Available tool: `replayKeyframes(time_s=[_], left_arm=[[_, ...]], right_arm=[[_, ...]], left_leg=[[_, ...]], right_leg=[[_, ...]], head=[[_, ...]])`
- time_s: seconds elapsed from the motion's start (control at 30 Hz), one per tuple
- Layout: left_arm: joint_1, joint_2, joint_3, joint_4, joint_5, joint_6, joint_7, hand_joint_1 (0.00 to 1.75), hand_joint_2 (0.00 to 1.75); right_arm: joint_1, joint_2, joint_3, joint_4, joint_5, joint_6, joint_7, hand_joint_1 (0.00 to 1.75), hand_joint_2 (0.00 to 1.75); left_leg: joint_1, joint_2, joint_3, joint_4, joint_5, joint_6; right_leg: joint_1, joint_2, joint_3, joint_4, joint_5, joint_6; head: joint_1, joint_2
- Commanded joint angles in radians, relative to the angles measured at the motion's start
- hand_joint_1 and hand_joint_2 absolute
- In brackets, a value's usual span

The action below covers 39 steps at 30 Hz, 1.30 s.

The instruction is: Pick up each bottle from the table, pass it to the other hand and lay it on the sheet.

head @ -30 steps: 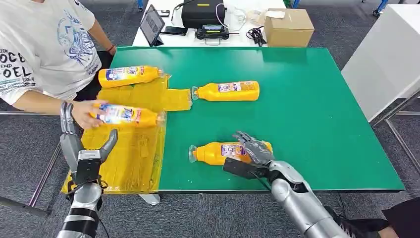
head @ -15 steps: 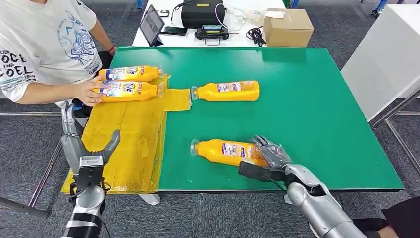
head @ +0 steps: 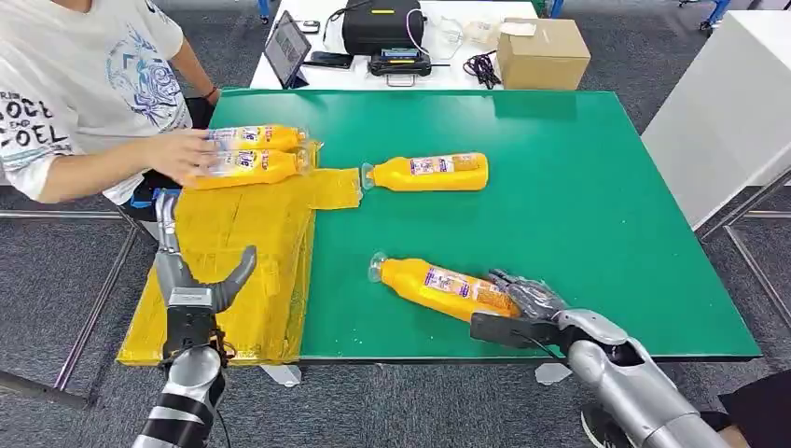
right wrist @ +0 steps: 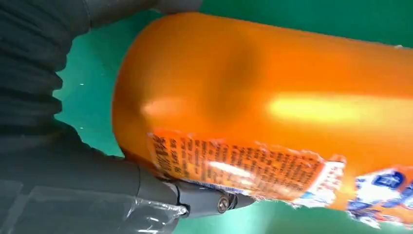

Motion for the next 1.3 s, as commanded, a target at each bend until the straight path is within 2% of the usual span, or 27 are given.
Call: replayKeyframes(time_s=[0.03,0.37,0.53,0.77,0.87,0.97,1.03,1.13,1.2,1.23,1.3], left_arm=[[-0.047,0.013,-0.097,0.097,0.026,-0.006,-0.018,0.0,1.75],[-0.039,0.017,-0.089,0.127,0.019,-0.016,-0.018,0.0,1.75],[-0.006,0.0,-0.044,0.134,0.023,-0.084,-0.018,0.0,1.75],[0.003,-0.006,-0.032,0.124,0.01,-0.092,-0.018,0.0,1.75],[0.036,-0.048,0.042,0.104,0.034,-0.199,-0.018,0.0,1.75],[0.084,-0.102,0.116,0.048,0.082,-0.312,0.002,0.0,1.75],[0.101,-0.117,0.128,0.023,0.119,-0.369,0.039,0.0,1.75],[0.106,-0.122,0.118,0.028,0.289,-0.571,0.165,0.0,1.75],[0.102,-0.107,0.084,0.052,0.386,-0.69,0.209,0.0,1.75],[0.1,-0.095,0.058,0.071,0.458,-0.771,0.252,0.0,1.75],[0.097,-0.079,0.028,0.097,0.535,-0.852,0.289,0.0,1.75]], right_arm=[[0.021,-0.03,0.087,0.049,-0.022,-0.029,0.032,1.75,1.75],[0.122,0.161,-0.002,0.088,0.048,-0.26,0.067,1.75,1.75],[0.241,0.288,-0.16,-0.029,0.085,-0.476,0.03,1.75,1.75],[0.258,0.296,-0.186,-0.068,0.113,-0.456,0.041,1.75,1.75],[0.34,0.413,-0.341,-0.199,0.163,-0.621,-0.053,1.75,1.75],[0.415,0.508,-0.429,-0.372,0.211,-0.775,-0.107,1.75,1.75],[0.442,0.538,-0.449,-0.444,0.205,-0.838,-0.153,1.75,1.75],[0.455,0.573,-0.486,-0.488,0.194,-0.959,-0.25,1.75,1.75],[0.45,0.581,-0.503,-0.485,0.16,-0.986,-0.323,1.75,1.75],[0.448,0.6,-0.543,-0.466,0.217,-0.986,-0.353,1.75,1.75],[0.443,0.627,-0.584,-0.425,0.196,-0.986,-0.427,1.75,1.75]], left_leg=[[0.002,-0.002,0.003,-0.001,-0.001,-0.002],[0.004,0.002,0.005,-0.002,-0.001,-0.003],[0.004,0.008,0.008,-0.003,-0.003,-0.005],[0.004,0.008,0.002,-0.001,-0.004,-0.003],[0.005,0.008,0.002,-0.001,-0.004,-0.003],[0.004,0.007,0.0,0.0,-0.005,-0.004],[0.003,0.007,-0.004,0.0,-0.004,-0.003],[0.004,0.006,-0.005,0.0,-0.004,-0.003],[0.002,0.004,-0.005,-0.001,-0.003,-0.003],[0.004,0.005,-0.003,0.0,-0.004,-0.004],[0.003,0.005,-0.005,-0.001,-0.003,-0.002]], right_leg=[[0.002,-0.003,0.004,-0.001,-0.001,-0.002],[0.004,0.001,0.006,-0.004,0.0,-0.003],[0.004,0.005,0.005,-0.003,0.0,-0.004],[0.005,0.005,0.0,0.0,-0.002,-0.003],[0.005,0.005,0.0,0.0,-0.002,-0.003],[0.004,0.005,-0.002,0.002,-0.003,-0.003],[0.003,0.007,-0.005,0.002,-0.002,-0.003],[0.004,0.005,-0.006,0.002,-0.003,-0.003],[0.003,0.004,-0.007,0.001,-0.002,-0.002],[0.004,0.004,-0.005,0.002,-0.003,-0.003],[0.003,0.004,-0.006,0.0,-0.002,-0.002]], head=[[0.0,0.0],[0.0,0.0],[0.0,0.0],[0.0,0.0],[0.0,0.0],[0.0,0.0],[0.0,0.0],[0.0,0.0],[0.0,0.0],[0.0,0.0],[0.0,0.0]])
